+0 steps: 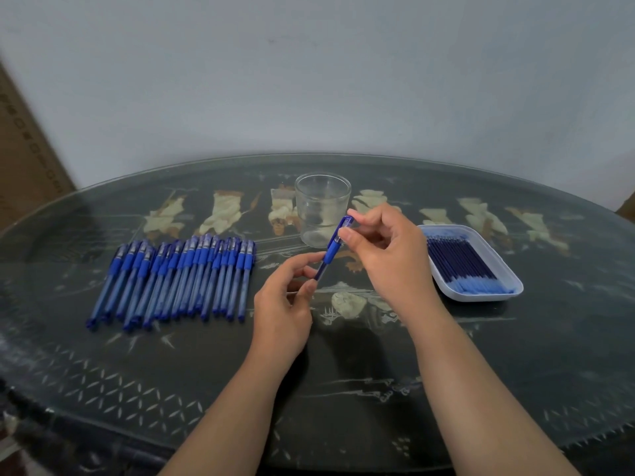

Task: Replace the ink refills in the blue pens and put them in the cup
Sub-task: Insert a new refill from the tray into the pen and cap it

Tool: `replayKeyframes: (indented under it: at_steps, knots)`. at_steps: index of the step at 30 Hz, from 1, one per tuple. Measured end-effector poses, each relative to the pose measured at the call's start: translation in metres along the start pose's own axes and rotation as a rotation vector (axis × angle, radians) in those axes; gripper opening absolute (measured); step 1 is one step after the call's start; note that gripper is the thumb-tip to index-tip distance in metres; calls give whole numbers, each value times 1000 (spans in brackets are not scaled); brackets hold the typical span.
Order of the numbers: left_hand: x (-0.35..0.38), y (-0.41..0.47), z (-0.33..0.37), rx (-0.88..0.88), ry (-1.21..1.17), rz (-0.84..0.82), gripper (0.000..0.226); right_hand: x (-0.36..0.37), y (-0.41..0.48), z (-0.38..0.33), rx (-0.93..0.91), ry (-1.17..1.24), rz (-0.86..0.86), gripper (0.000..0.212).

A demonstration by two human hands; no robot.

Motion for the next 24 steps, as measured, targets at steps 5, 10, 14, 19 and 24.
replayKeyframes:
  at_steps: [5, 10, 14, 19, 24]
  knots:
    - [0, 2, 2, 19, -29, 7, 46, 6, -6, -1, -30, 51, 0, 26]
    - [-14, 8, 2, 81, -4, 114, 30, -7, 2, -23, -58, 61, 122, 27]
    - [-23, 7, -5, 110, 107, 156, 25, -30, 25, -47, -113, 107, 292, 23]
    - [-16, 4, -10, 112, 171, 89, 29, -33, 54, -61, -216, 115, 386, 21]
    - [-14, 5, -15, 56, 128, 51, 30, -19, 77, -37, -139, 167, 393, 21]
Point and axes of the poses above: each hand's wrist, its own y-axis towards the middle knuckle, its own x-axis out of the palm, z = x × y, the point moved 5 cm from there along y, towards the middle knuckle, and after that the axes turned 15 degrees about y, right-handed, at the moved point
